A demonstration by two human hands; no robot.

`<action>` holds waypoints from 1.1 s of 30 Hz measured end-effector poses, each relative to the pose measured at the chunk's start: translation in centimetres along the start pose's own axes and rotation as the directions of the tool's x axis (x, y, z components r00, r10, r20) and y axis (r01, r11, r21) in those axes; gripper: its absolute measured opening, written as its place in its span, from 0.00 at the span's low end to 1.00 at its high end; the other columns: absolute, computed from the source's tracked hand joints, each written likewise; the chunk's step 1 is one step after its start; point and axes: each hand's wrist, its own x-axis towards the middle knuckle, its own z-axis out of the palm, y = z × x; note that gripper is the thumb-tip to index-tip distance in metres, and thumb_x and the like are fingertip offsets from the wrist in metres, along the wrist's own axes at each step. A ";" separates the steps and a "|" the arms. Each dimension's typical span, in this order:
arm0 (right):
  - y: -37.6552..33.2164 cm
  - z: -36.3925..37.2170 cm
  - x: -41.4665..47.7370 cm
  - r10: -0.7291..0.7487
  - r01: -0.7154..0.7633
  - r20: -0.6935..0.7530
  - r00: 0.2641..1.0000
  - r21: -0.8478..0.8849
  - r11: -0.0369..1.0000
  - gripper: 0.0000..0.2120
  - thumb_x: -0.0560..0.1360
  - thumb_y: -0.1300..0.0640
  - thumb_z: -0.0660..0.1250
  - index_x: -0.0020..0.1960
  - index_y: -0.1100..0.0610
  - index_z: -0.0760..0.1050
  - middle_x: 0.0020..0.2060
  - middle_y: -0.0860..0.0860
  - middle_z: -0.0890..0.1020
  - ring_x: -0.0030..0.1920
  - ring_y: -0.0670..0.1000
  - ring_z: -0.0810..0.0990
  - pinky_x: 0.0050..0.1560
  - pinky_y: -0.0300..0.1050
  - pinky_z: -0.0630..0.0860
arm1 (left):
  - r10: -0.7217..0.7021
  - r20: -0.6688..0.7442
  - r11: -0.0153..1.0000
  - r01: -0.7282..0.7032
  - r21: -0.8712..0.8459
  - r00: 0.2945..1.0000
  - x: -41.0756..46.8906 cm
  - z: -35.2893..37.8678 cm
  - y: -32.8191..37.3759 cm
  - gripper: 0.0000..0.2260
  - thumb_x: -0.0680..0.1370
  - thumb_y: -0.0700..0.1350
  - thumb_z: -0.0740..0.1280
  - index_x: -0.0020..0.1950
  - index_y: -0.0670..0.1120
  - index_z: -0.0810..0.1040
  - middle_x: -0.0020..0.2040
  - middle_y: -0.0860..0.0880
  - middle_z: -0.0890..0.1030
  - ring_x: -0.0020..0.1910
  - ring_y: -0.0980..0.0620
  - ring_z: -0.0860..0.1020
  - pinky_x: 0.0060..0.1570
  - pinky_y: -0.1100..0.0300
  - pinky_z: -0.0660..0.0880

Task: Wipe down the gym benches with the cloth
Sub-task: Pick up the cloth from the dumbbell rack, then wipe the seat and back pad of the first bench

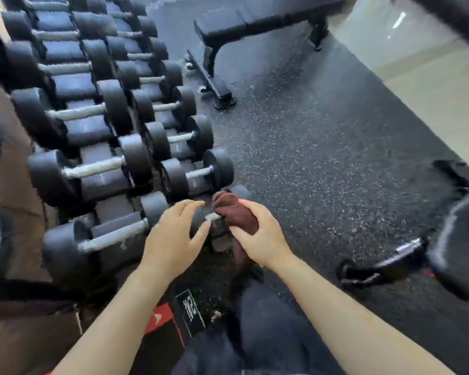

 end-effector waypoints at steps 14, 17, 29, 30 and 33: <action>10.5 -17.9 -18.4 0.411 -0.337 -0.473 0.779 0.237 0.911 0.26 0.72 0.53 0.71 0.68 0.51 0.69 0.64 0.46 0.73 0.61 0.43 0.70 0.64 0.39 0.64 | 0.536 0.255 0.831 -0.557 0.013 0.805 -2.1 9.7 22.5 0.20 0.77 0.56 0.60 0.67 0.51 0.69 0.66 0.51 0.72 0.64 0.50 0.71 0.59 0.54 0.70; 13.4 -21.9 -22.2 0.449 -0.351 -0.508 0.735 0.282 0.893 0.26 0.72 0.53 0.70 0.69 0.50 0.69 0.64 0.45 0.73 0.63 0.44 0.70 0.65 0.39 0.64 | 0.568 0.305 0.802 -0.598 0.004 0.764 -3.8 13.0 27.6 0.21 0.77 0.57 0.59 0.68 0.52 0.68 0.67 0.52 0.71 0.65 0.49 0.70 0.60 0.52 0.71; 27.5 -40.4 -35.8 0.487 -0.389 -0.561 0.669 0.295 0.873 0.25 0.71 0.55 0.71 0.67 0.48 0.70 0.60 0.44 0.72 0.59 0.42 0.71 0.61 0.36 0.63 | 0.582 0.348 0.788 -0.615 -0.018 0.735 -11.1 27.9 50.2 0.20 0.78 0.57 0.59 0.68 0.52 0.68 0.66 0.51 0.71 0.64 0.49 0.70 0.58 0.53 0.72; 28.4 -41.7 -35.9 0.485 -0.383 -0.559 0.673 0.297 0.875 0.25 0.71 0.55 0.70 0.67 0.48 0.70 0.60 0.43 0.72 0.59 0.42 0.70 0.60 0.35 0.63 | 0.579 0.343 0.792 -0.611 -0.018 0.740 -11.1 28.7 51.4 0.20 0.78 0.57 0.59 0.67 0.52 0.69 0.66 0.51 0.71 0.64 0.49 0.70 0.58 0.52 0.73; 30.6 -44.7 -34.8 0.468 -0.372 -0.541 0.699 0.284 0.884 0.25 0.71 0.54 0.70 0.67 0.47 0.70 0.60 0.42 0.71 0.57 0.40 0.70 0.59 0.35 0.63 | 0.552 0.353 0.808 -0.589 -0.001 0.756 -10.4 30.7 53.8 0.20 0.78 0.57 0.59 0.67 0.52 0.69 0.67 0.51 0.71 0.64 0.49 0.70 0.57 0.50 0.73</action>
